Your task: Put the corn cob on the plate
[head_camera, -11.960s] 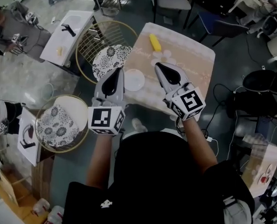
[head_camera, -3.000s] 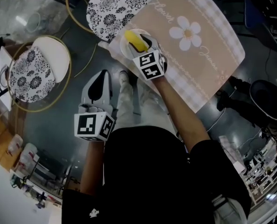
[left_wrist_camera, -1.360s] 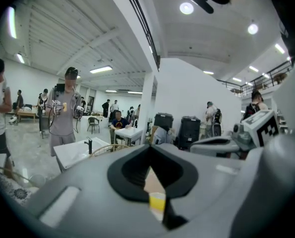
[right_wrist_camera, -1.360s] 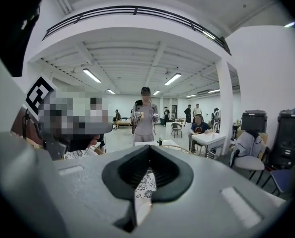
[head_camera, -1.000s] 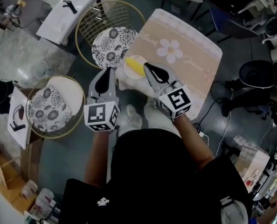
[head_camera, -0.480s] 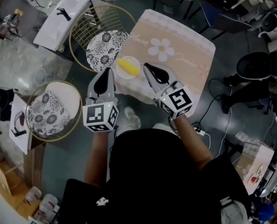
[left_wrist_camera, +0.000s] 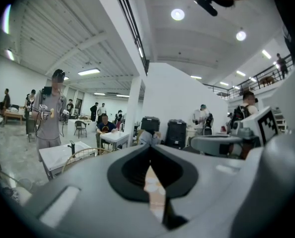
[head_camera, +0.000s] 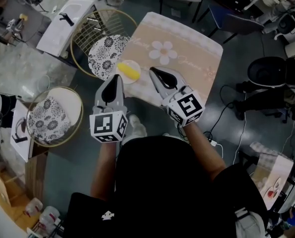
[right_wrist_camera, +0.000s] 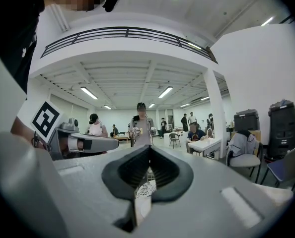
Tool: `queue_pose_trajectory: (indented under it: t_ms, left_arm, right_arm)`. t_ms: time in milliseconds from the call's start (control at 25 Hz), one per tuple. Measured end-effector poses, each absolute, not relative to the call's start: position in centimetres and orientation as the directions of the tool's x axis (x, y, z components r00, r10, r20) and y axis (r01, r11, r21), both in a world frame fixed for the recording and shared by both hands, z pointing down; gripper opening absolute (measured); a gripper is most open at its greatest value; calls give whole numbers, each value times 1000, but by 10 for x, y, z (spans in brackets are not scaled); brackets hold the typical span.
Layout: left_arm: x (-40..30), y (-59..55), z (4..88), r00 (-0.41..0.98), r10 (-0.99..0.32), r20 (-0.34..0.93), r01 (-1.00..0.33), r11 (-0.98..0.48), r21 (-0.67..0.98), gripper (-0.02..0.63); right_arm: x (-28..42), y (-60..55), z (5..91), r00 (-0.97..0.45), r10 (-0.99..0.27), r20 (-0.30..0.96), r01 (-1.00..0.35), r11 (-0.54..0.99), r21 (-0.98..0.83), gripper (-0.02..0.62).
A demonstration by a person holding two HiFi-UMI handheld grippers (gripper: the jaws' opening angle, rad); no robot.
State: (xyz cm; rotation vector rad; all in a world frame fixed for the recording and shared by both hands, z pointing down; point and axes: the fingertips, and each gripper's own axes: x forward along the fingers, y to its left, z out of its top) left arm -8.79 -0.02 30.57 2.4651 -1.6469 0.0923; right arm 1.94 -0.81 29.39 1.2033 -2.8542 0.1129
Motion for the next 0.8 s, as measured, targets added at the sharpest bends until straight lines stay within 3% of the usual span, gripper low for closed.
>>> queue_pose_trajectory:
  t_ms: [800]
  left_arm:
    - [-36,88,286,354,-929,112,-935,-352,34,9]
  right_arm:
    - [53,71,265,-742,-671,-4,-671,742,-8,2]
